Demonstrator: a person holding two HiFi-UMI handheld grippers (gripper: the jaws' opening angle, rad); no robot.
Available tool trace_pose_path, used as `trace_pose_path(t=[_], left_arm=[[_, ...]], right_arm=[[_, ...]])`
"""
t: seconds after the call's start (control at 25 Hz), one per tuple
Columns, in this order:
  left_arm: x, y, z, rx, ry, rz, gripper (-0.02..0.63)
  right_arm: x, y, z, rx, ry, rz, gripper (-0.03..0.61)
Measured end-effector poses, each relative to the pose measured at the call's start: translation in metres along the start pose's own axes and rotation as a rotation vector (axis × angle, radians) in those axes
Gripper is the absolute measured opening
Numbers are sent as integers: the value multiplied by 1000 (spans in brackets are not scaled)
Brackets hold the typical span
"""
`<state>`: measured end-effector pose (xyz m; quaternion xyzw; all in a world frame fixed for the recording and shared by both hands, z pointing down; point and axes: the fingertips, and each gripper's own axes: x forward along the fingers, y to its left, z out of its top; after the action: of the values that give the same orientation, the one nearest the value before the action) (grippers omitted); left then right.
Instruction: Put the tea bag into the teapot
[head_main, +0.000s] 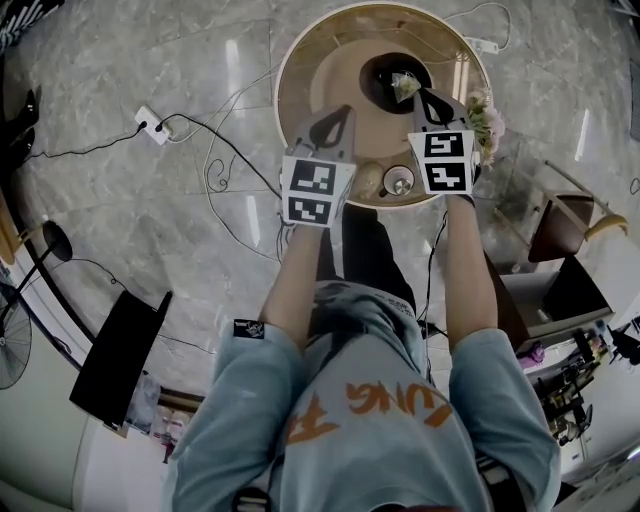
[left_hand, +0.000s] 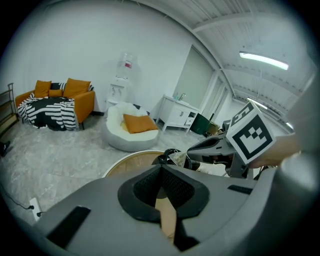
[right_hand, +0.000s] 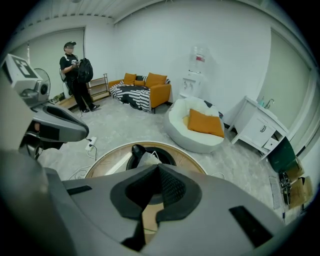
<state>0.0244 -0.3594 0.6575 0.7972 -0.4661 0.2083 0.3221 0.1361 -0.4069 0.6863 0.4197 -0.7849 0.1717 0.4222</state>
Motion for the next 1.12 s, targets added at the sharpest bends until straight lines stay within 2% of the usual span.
trace_pose_path(t=[0.28,0.44,0.52,0.64,0.76,0.96,1.12], left_arm=[[-1,2,-7,-6,6,-1,25],[-2,2,-10,-9,9,-1,25],[-4,1,-12,-8,9,-3,25],[-5,-2,-12,-5,7,-5,25],[-5,-4,-11,-6,4,-6,25],[-11,-8,-8,-2,-6,-6,25],[-21,-15,6,-3,-29,-9,25]], right_arm=[[10,-4,-7,-15,33,-59,14],[12,-2,-7,-11,13,-63,14],[11,1,-7,-1,1,-56,40],[10,4,-9,5,-4,-33,115],[7,6,-9,11,-10,-21,127],[-12,5,-7,74,-47,-34,137],[-35,2,-4,166,-111,-44,107]])
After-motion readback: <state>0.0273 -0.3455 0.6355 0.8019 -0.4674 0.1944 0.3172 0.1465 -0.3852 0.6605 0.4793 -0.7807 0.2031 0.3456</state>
